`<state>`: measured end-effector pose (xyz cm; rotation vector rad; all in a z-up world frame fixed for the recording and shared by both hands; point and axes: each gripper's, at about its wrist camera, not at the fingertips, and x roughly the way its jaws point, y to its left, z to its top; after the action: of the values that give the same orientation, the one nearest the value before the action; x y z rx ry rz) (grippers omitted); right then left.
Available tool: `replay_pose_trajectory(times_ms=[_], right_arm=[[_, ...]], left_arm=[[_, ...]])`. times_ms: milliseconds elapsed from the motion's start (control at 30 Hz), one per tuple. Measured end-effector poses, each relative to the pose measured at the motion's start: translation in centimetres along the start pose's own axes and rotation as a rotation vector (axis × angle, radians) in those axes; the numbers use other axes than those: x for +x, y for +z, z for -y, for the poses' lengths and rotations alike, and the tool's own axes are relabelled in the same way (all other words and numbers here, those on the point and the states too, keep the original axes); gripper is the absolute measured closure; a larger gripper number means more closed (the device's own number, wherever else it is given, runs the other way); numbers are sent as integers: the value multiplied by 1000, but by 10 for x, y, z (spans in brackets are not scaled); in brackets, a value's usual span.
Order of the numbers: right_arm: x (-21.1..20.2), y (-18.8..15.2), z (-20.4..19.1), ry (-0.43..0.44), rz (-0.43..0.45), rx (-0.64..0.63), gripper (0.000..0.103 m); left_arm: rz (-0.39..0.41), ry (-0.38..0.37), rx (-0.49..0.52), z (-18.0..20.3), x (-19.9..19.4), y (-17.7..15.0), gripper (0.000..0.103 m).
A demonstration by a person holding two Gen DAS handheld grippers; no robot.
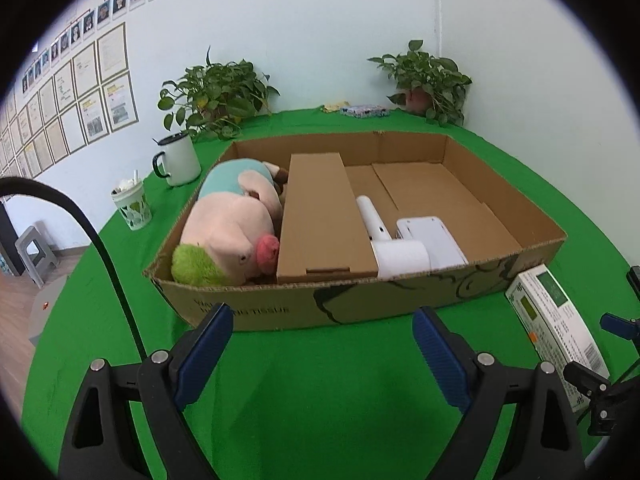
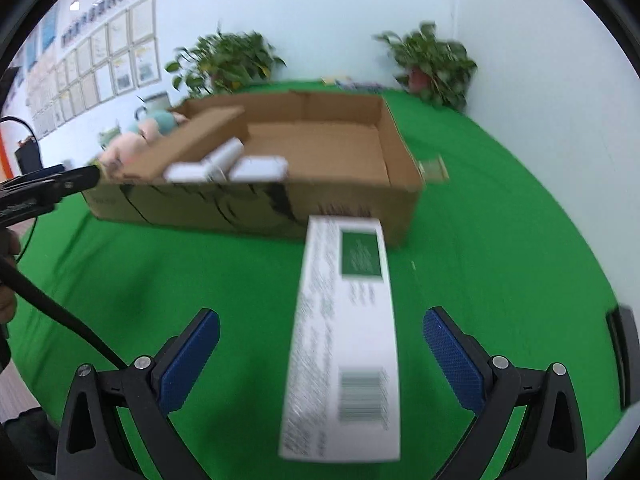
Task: Organize objects
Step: 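Move the right gripper to the white medicine box and grasp it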
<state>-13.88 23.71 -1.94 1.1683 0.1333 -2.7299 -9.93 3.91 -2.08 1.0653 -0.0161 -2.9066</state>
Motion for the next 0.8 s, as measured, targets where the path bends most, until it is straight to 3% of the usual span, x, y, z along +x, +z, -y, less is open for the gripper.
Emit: replay_pose_trajectory(times_ms=[133, 167, 200, 367, 433, 500, 667, 800], right_arm=[[9, -16, 0, 29, -72, 5, 20], [12, -16, -3, 26, -78, -6, 33], [13, -18, -8, 22, -86, -18, 38], [3, -22, -27, 75, -47, -65, 39], [-10, -24, -36, 144, -16, -88, 36], [-15, -25, -44, 193, -18, -105, 2], [-15, -32, -54, 207, -41, -119, 1], [-23, -40, -52, 194, -33, -114, 1]], left_arm=[[-43, -56, 3, 8, 6, -7, 11], [-49, -71, 1, 10, 6, -8, 11], [-55, -90, -4, 11, 7, -8, 11], [-106, -227, -48, 11, 10, -8, 12], [-149, -310, -82, 10, 14, -10, 12], [-211, -423, -132, 11, 22, -14, 12], [-365, -631, -251, 20, 46, -28, 12], [-396, -729, -261, 36, 51, -32, 12]])
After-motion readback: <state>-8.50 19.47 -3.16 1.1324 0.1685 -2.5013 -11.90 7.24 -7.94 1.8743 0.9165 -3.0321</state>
